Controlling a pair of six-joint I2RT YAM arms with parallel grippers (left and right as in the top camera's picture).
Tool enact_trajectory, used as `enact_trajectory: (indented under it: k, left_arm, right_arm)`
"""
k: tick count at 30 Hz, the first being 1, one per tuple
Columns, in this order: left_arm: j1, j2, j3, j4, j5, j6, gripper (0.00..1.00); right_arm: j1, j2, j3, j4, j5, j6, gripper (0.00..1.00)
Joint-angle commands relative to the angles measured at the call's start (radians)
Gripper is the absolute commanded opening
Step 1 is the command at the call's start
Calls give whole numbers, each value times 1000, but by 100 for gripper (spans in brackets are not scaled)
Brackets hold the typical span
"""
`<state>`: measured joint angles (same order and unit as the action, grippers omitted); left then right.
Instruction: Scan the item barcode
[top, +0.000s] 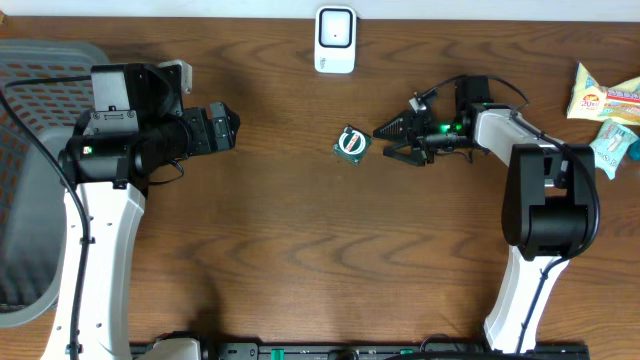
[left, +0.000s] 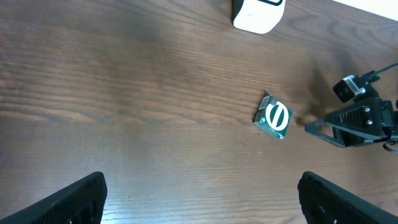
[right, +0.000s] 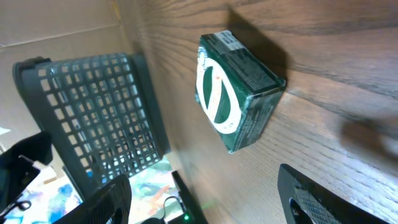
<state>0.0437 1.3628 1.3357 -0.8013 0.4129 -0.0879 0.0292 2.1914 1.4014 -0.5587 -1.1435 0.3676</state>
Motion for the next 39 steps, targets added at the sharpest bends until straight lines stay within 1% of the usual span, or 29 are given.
enact_trajectory:
  k: [1,4,8,9,12,14,18,20,24,29,32,39]
  left_arm:
    - [-1,3,2,1,-7,13,98]
    - [-1,3,2,1,-7,13,98]
    - [-1,3,2,1,-7,13,97]
    - [-1,3,2,1,-7,13,98]
    - [-1,3,2,1,-7,13,98]
    - [-1,3,2,1,-7,13,98]
    - [-1,3,2,1,-7,13,98]
    - [-1,3,2,1,-7,13,98]
    - [-1,3,2,1,-7,13,98]
    - [-1,3,2,1,-7,13,98]
    - [-1,3,2,1,-7,13,98]
    - [-1,3,2,1,-7,13,98]
  right_arm:
    - [23,-43,9,-2,103,53,71]
    - [43,-86,16,-2,254,89,73]
    - [81,-157,22,1,469,83,81]
    - [93,-174,22,8,525,55,84]
    - [141,-214,22,53,652,-152,99]
    - [182,-221,22,88,719,-290,99]
    - [279,-209,22,127,885,-476,99]
    - [320,-203,21,134,955,-542,99]
    - [386,-184,21,136,1029,-652,99]
    - [432,-144,19,136,1169,-668,97]
    - [433,-114,19,138,1164,-668,99]
    - [433,-73,19,120,1133,-667,99]
